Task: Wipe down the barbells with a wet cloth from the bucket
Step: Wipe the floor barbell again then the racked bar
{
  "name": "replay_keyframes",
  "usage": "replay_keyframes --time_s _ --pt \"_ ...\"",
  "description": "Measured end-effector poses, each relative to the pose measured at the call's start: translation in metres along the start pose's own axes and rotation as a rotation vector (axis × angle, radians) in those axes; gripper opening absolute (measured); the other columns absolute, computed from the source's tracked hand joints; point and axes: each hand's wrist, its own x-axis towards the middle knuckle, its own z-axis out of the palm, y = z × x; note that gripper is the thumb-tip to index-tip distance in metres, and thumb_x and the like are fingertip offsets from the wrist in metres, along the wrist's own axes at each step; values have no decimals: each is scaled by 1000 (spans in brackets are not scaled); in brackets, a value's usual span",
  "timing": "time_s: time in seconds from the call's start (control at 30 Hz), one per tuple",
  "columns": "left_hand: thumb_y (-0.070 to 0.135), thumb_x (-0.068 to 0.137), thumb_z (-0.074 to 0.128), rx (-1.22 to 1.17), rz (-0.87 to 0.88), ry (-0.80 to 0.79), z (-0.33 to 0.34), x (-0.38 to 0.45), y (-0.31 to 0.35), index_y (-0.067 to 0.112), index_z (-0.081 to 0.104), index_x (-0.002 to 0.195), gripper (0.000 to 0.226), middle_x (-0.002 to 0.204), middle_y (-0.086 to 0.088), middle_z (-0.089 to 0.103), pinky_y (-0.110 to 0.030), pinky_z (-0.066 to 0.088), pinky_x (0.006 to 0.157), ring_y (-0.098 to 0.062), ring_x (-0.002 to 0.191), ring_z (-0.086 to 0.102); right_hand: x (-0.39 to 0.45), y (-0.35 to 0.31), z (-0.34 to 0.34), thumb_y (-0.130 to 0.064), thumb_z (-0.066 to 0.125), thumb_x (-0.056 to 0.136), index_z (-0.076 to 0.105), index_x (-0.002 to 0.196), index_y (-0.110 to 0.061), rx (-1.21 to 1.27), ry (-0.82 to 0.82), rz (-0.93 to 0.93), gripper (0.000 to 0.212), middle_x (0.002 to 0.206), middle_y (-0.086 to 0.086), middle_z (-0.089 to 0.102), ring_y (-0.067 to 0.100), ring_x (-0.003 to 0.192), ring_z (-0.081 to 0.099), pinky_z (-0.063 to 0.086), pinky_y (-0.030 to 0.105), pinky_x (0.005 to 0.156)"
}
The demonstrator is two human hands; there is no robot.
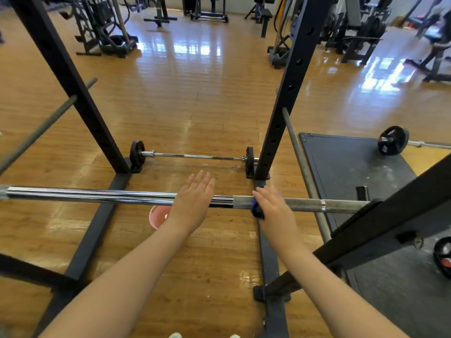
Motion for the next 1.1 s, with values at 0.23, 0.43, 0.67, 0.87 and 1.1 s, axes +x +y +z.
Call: replay_keyframes --time_s 0.23,0.43,0.67,0.87,1.1 --pt "22 95 42 -63 -103 -97 -4 -14 14 6 1 151 72 159 -14 0 -39 -6 116 -29 146 -5 -11 32 -14 13 76 64 60 121 -4 14 -6 34 62 126 14 59 32 120 54 37 42 99" --pt "31 95 41 -44 -114 -154 -7 -12 14 7 -7 150 77 159 -12 -7 -40 -6 117 -28 146 -10 -7 3 -2 10 81 59 63 115 0 0 60 96 60 118 16 63 35 115 57 31 44 99" --pt "29 96 42 -29 -130 -189 -12 -12 17 6 -7 150 77 159 -13 -8 -39 -9 116 -28 145 -12 0 -27 18 4 85 56 62 118 -1 13 17 -37 66 121 14 63 32 117 56 34 40 100" --pt "24 98 37 -74 -168 -162 -9 -14 19 6 -12 149 73 157 -13 -14 -39 -12 114 -29 144 -17 -4 -38 16 3 85 55 61 118 1 6 17 -90 68 123 16 61 36 119 54 35 43 99" --pt "20 65 78 -217 -66 54 11 -42 13 2 24 143 96 148 -18 35 -45 31 109 -30 138 30 -5 -75 24 5 81 63 64 116 -1 157 -4 -292 56 123 13 62 31 121 53 34 44 102"
